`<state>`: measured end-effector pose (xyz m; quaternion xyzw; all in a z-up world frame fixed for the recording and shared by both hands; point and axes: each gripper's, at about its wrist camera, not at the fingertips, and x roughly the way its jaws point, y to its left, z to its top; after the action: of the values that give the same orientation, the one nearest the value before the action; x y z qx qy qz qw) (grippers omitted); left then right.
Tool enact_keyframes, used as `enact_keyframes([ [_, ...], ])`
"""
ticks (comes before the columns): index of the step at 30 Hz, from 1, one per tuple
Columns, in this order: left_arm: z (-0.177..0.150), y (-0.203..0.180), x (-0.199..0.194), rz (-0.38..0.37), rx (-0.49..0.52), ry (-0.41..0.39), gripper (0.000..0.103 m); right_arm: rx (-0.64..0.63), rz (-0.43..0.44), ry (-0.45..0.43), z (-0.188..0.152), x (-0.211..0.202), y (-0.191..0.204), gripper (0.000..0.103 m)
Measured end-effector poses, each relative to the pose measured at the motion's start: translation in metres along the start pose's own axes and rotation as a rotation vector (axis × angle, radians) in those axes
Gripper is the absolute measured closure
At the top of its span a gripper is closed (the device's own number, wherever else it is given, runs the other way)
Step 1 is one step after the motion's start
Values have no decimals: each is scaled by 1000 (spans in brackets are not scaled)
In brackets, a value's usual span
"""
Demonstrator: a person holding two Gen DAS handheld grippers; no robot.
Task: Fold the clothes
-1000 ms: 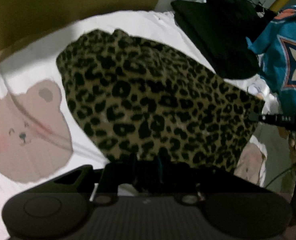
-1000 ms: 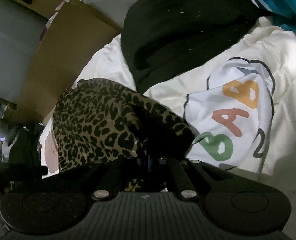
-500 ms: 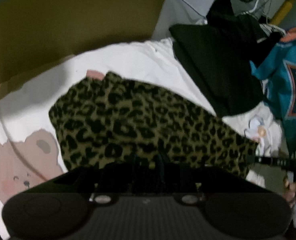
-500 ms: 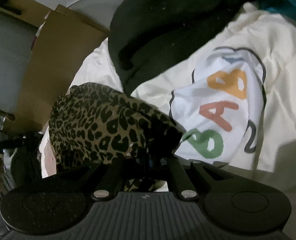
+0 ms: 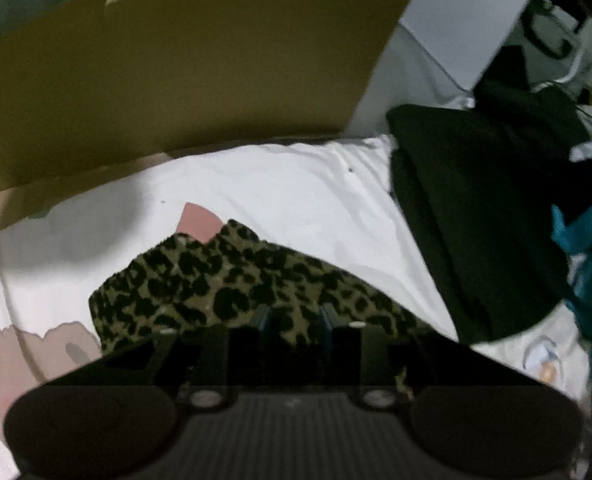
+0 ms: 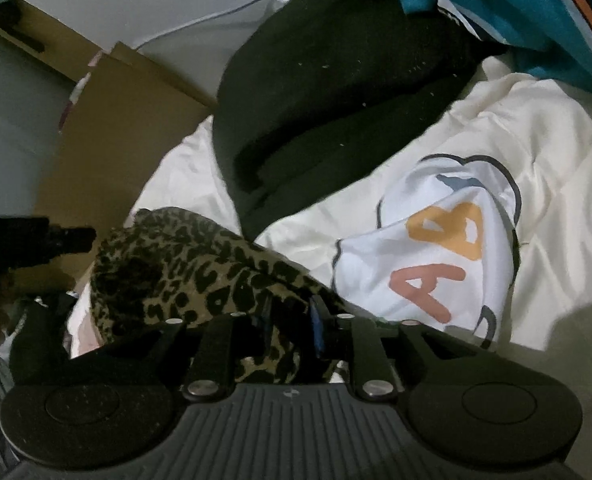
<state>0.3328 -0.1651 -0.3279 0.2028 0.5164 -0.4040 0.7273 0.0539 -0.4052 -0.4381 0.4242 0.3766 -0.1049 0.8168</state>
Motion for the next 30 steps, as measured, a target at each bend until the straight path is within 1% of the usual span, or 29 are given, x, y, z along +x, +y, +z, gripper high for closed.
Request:
enact_keyframes([
  [2,7,-3,7,14,-17,4,74,-5,12,-4,-1,0,-1,101],
  [7,21,-12,22,48,-52,23,74,12,34,-7,-1,-5,-3,102],
  [12,29,-10,39,98,-149,60,74,0,24,3,-2,-2,-5,102],
  [15,32,-9,48,108,-191,82,74,2,25,10,-4,-1,-8,102],
  [16,33,-9,51,110,-192,88,73,1,26,13,-4,-1,-9,102],
  [18,32,-11,57,122,-187,100,67,1,28,19,-6,0,-11,102],
  [20,31,-12,61,142,-186,114,59,-1,27,23,-6,1,-11,102],
  [24,26,-2,69,171,-242,130,57,-7,29,32,-7,2,-13,102],
  [27,21,10,73,157,-311,134,56,-9,31,39,-8,4,-14,102],
  [30,16,18,76,142,-358,130,56,-10,30,44,-8,6,-16,102],
])
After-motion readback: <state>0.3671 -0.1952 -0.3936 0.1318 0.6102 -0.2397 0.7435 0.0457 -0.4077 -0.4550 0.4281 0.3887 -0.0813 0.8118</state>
